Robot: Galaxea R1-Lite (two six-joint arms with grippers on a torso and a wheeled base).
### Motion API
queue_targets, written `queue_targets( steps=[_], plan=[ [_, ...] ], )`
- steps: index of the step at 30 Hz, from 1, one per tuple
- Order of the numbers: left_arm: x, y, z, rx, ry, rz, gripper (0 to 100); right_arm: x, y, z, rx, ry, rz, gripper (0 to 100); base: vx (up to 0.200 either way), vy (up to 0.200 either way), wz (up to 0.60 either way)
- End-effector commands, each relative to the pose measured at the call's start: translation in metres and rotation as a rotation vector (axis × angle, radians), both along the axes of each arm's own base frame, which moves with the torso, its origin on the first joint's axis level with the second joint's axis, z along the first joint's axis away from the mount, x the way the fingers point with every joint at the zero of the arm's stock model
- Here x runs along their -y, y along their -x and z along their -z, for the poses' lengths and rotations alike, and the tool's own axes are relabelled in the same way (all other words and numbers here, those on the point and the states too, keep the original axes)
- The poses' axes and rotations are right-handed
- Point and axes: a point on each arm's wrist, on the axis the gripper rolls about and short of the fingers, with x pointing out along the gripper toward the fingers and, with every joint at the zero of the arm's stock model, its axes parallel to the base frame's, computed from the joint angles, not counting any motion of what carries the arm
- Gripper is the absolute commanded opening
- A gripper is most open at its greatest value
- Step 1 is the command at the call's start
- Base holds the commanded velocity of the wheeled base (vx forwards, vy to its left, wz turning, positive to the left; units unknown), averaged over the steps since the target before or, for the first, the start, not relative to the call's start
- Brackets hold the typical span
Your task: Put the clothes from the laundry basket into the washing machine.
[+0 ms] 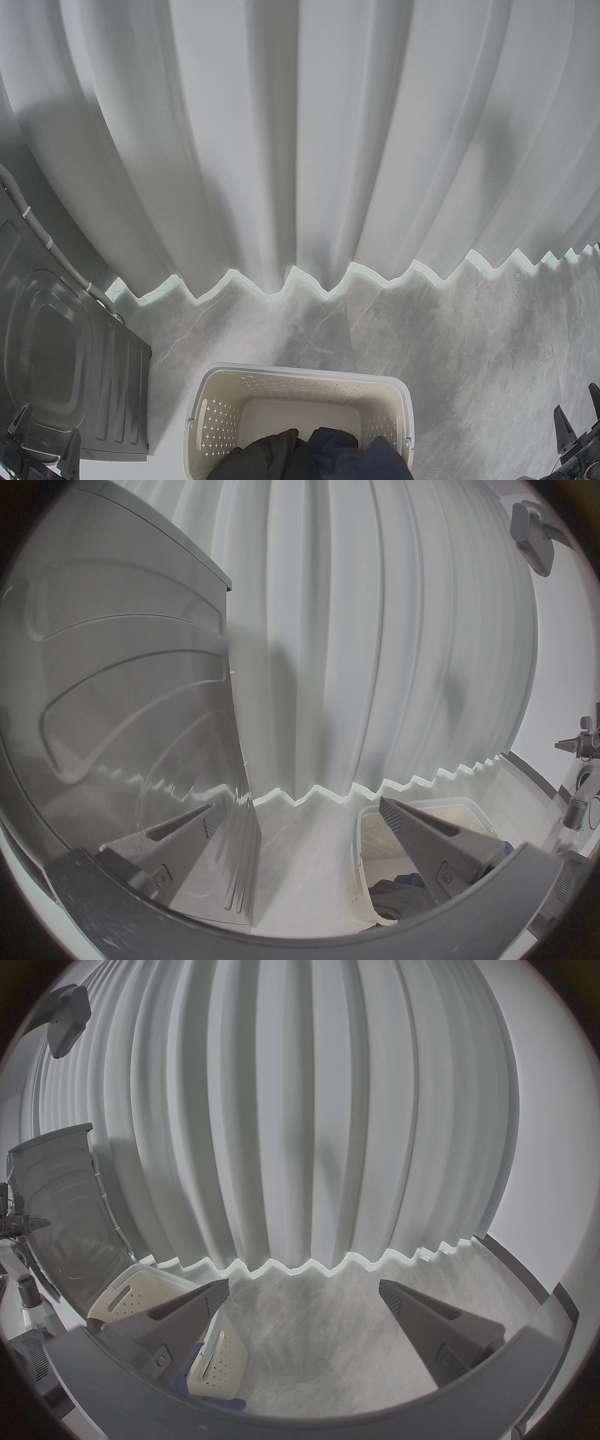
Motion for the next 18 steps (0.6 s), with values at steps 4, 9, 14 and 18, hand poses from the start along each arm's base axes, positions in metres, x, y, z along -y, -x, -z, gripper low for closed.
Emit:
queue_targets(
  steps=[4, 9, 14, 18],
  plan=[
    [0.0, 0.0002, 0.0049, 0.002, 0.0, 0.0, 100, 0.0, 0.0002, 0.0049, 0.002, 0.0, -0.001, 100, 0.0, 0.0, 0.0],
    [0.0, 0.0002, 0.0049, 0.002, 0.0, 0.0, 100, 0.0, 0.0001, 0.0053, 0.0, 0.0, -0.001, 100, 0.0, 0.0, 0.0],
    [0.0, 0.0002, 0.0049, 0.002, 0.0, 0.0, 100, 0.0, 0.0002, 0.0049, 0.002, 0.0, -0.001, 100, 0.0, 0.0, 0.0],
    [0.0, 0.0002, 0.0049, 0.002, 0.0, 0.0, 100, 0.0, 0.0002, 0.0049, 0.002, 0.0, -0.001, 100, 0.0, 0.0, 0.0]
  ],
)
